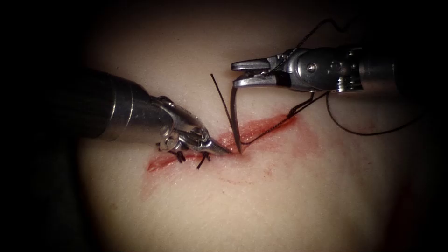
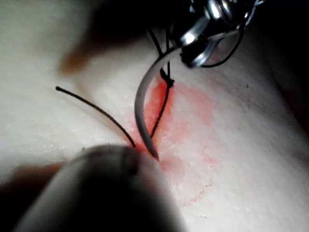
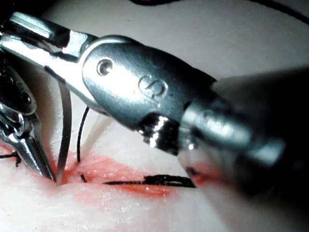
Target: Wound Closure
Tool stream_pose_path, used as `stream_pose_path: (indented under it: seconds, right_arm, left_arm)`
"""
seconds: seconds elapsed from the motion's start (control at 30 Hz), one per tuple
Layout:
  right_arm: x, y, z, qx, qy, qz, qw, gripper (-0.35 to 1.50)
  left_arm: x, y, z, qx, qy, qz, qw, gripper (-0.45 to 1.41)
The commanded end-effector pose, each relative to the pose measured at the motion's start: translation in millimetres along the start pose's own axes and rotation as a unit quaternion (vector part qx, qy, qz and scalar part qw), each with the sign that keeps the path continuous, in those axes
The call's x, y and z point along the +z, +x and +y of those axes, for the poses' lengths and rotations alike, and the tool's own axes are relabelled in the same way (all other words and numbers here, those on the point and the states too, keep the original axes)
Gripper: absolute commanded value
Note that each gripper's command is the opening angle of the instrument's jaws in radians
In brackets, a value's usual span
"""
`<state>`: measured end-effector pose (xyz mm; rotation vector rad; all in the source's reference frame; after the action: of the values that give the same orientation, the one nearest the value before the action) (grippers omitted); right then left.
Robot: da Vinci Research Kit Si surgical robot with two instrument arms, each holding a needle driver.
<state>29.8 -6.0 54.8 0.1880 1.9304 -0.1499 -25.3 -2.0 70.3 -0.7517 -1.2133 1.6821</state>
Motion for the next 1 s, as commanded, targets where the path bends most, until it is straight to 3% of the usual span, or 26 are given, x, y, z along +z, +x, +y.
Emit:
stream_pose_path:
  seconds: [0.03,0.2,0.43,0.67,1.0]
  right_arm:
    - [0.6,0.2,1.4,-0.020,-0.005,0.003,1.000,-0.35]
    - [0.4,0.7,1.9,-0.038,-0.009,0.005,0.999,-0.35]
    - [0.3,-0.4,0.9,-0.050,0.003,-0.007,0.999,-0.35]
    - [0.5,-1.7,-0.6,-0.019,-0.001,-0.019,1.000,-0.35]
    - [-0.3,-1.7,-0.6,0.004,0.008,-0.036,0.999,-0.35]
  left_arm:
    - [0.7,0.0,-0.4,0.000,0.001,0.000,1.000,-0.45]
    - [0.8,-0.1,-0.4,0.001,0.002,0.001,1.000,-0.45]
    - [0.8,-0.1,-0.3,0.001,0.001,0.001,1.000,-0.45]
    - [0.8,-0.1,-0.3,0.001,0.001,0.001,1.000,-0.45]
    - [0.8,-0.1,-0.1,0.000,0.001,0.001,1.000,-0.45]
